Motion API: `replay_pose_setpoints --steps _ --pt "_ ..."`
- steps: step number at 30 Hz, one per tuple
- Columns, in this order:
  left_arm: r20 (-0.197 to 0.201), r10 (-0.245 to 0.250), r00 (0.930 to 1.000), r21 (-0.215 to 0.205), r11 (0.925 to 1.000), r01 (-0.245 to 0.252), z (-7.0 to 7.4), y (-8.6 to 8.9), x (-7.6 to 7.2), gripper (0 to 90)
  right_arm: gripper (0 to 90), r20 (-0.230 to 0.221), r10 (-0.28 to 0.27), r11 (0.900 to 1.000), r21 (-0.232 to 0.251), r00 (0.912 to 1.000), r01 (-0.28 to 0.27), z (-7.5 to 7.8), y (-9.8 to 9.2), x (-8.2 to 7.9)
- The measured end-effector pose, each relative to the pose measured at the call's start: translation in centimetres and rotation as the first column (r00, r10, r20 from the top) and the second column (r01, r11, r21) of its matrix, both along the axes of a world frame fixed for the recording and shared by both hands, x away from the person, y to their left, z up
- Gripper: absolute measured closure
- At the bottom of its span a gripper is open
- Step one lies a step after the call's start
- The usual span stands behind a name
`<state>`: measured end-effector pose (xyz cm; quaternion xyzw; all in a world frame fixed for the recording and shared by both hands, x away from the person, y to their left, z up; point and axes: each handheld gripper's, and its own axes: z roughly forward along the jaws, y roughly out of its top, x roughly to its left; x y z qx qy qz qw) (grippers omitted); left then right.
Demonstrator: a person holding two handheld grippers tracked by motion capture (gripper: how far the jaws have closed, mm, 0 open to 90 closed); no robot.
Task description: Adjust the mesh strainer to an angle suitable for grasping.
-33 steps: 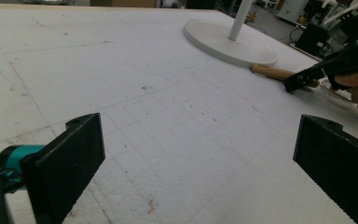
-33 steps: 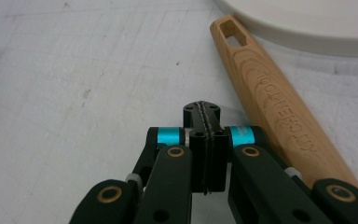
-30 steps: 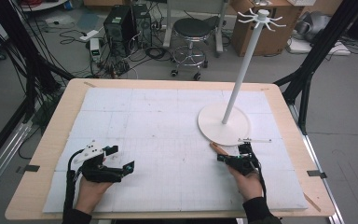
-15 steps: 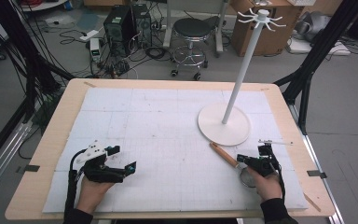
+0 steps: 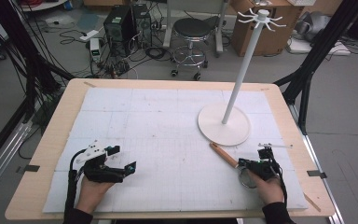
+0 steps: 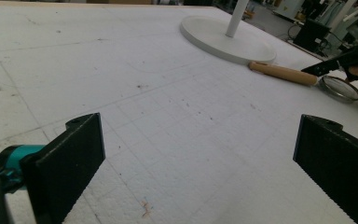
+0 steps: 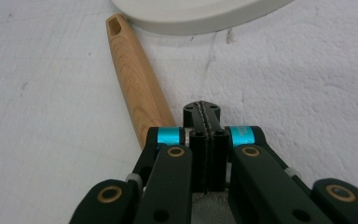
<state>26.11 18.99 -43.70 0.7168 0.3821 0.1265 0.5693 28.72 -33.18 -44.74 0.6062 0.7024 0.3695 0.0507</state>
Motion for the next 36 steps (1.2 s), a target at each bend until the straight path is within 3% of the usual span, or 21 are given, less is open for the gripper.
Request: replay_pose_setpoints --steps 13,36 --pt "0.0 0.0 1.0 0.002 1.0 0.0 0.0 -0.1 0.0 2.6 90.0 -0.008 0.005 1.0 -0.007 1.0 -0.005 0.1 -0.4 -1.4" --pt "0.0 -0.012 0.9999 0.007 0.9999 0.012 0.0 -0.4 0.0 2.6 90.0 0.0 -0.026 0.998 0.053 0.9997 0.026 -0.3 -1.2 -3.3"
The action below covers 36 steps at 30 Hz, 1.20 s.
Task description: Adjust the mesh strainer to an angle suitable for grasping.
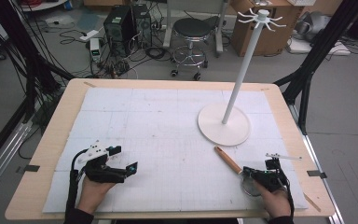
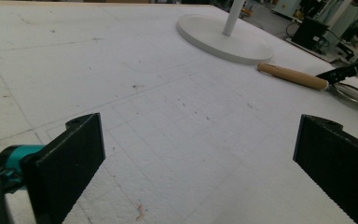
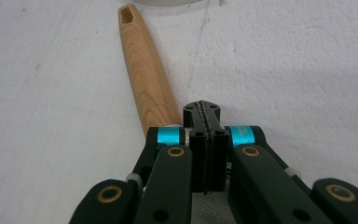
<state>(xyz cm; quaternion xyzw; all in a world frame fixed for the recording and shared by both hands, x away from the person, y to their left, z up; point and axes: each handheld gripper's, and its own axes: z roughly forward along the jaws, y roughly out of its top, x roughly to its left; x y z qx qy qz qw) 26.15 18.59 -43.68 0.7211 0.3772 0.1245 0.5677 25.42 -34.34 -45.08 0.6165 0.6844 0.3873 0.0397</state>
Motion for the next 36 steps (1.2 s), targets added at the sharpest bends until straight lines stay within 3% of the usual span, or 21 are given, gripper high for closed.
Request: replay_pose_setpoints --steps 7,17,22,30,36 --pt "0.002 -0.003 1.0 -0.005 1.0 0.003 0.0 -0.2 0.2 2.7 90.0 0.004 -0.013 0.999 0.038 0.9999 0.013 -0.3 -0.3 -0.8" --pt "0.004 -0.005 1.0 -0.011 0.9999 0.005 0.1 -0.3 0.4 2.7 90.0 0.02 -0.025 0.999 0.037 0.9995 0.025 -0.4 -0.3 -1.3" --pt "0.004 -0.005 1.0 -0.003 1.0 0.005 0.0 -0.3 0.3 2.7 90.0 0.029 -0.035 0.998 0.059 0.999 0.033 -0.6 -0.4 -1.4" --pt "-0.002 -0.001 1.0 -0.006 1.0 0.001 0.0 -0.2 0.3 2.7 89.7 0.027 -0.013 0.998 0.06 0.9996 0.011 -0.6 -0.5 -1.2" --pt "-0.001 -0.007 1.0 0.0 1.0 0.007 0.0 -0.3 0.3 2.7 69.7 0.075 -0.031 0.991 0.13 0.9967 0.021 -0.1 -1.3 -1.2"
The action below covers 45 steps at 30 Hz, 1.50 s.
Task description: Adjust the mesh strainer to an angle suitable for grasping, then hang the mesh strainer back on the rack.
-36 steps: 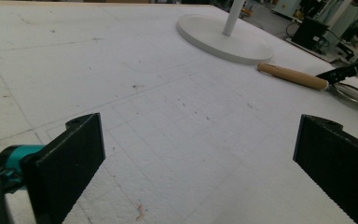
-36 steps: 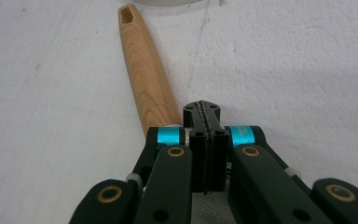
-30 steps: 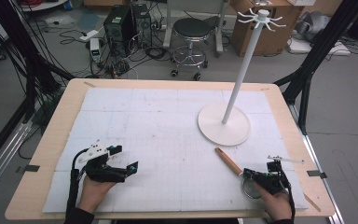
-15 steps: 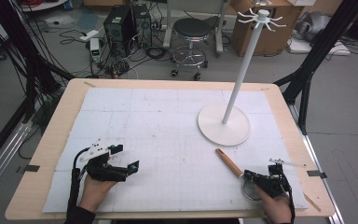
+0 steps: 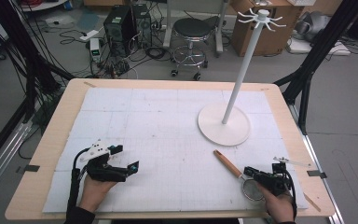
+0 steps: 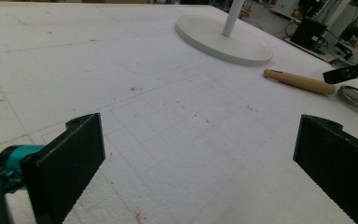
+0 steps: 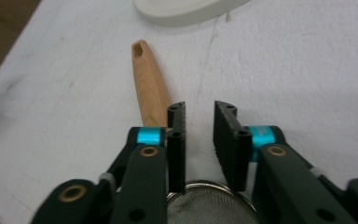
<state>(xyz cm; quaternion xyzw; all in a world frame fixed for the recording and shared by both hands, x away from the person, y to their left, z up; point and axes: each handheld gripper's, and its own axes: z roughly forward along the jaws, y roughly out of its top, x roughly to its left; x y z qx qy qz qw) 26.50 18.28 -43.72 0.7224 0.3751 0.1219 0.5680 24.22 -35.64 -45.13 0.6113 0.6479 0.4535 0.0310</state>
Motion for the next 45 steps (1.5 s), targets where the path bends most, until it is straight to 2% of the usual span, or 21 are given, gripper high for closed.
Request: replay_pose_setpoints --steps 3,8,11,22,23,29,34,39,45 --pt "0.0 0.001 1.0 -0.002 1.0 -0.001 0.0 0.0 0.0 2.7 63.5 0.003 -0.019 1.0 0.011 0.9998 0.019 0.1 -0.3 0.1" --pt "0.0 0.001 1.0 -0.002 1.0 -0.001 0.0 0.0 0.0 2.7 59.0 -0.006 -0.017 1.0 0.017 0.9998 0.017 0.2 -0.4 0.2" --pt "0.0 0.002 1.0 -0.002 1.0 -0.002 0.0 0.0 0.0 2.7 51.7 -0.012 -0.015 1.0 0.025 0.9998 0.015 0.4 -0.3 0.2" --pt "0.001 0.0 1.0 0.001 1.0 0.0 0.0 0.0 0.0 2.7 30.6 0.003 0.057 0.998 0.04 0.9984 -0.057 1.4 0.5 0.4" --pt "0.001 0.001 1.0 0.002 1.0 -0.001 0.0 0.0 0.0 2.7 30.3 0.016 0.063 0.997 0.034 0.9979 -0.064 1.5 0.6 0.4" --pt "0.001 0.001 1.0 0.004 1.0 -0.001 -0.1 -0.1 0.0 2.7 29.8 0.019 0.08 0.996 0.034 0.9966 -0.08 1.7 0.7 0.5" --pt "0.0 -0.001 1.0 0.003 1.0 0.001 -0.1 -0.1 0.0 2.7 30.2 0.012 0.086 0.996 0.03 0.9962 -0.087 1.7 0.7 0.5" --pt "-0.001 0.0 1.0 0.005 1.0 0.0 -0.1 -0.1 0.0 2.7 31.2 0.001 0.122 0.993 0.005 0.9926 -0.122 1.8 1.1 0.8" --pt "0.0 -0.002 1.0 0.004 1.0 0.002 -0.1 -0.1 0.0 2.7 34.2 -0.013 0.158 0.987 -0.001 0.9873 -0.158 1.8 1.7 1.3"
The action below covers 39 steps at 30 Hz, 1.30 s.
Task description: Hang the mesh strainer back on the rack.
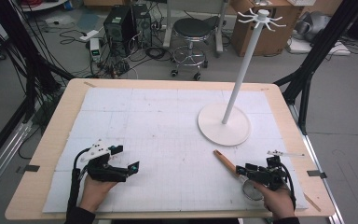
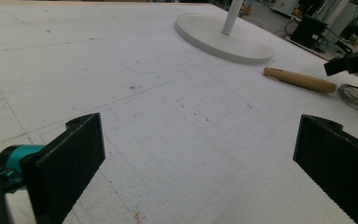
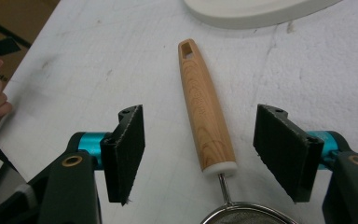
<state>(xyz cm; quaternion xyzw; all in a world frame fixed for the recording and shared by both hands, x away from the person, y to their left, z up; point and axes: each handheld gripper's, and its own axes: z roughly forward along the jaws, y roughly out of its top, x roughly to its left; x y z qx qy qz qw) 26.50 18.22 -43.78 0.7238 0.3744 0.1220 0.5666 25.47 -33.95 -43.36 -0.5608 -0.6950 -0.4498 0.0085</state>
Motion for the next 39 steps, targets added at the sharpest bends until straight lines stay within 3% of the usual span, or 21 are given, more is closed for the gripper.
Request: replay_pose_setpoints --steps 39 --pt "0.0 -0.001 1.0 0.004 1.0 0.001 0.0 0.0 0.0 2.7 53.6 -0.032 0.061 0.992 -0.106 0.9976 -0.065 -1.0 1.5 0.6"
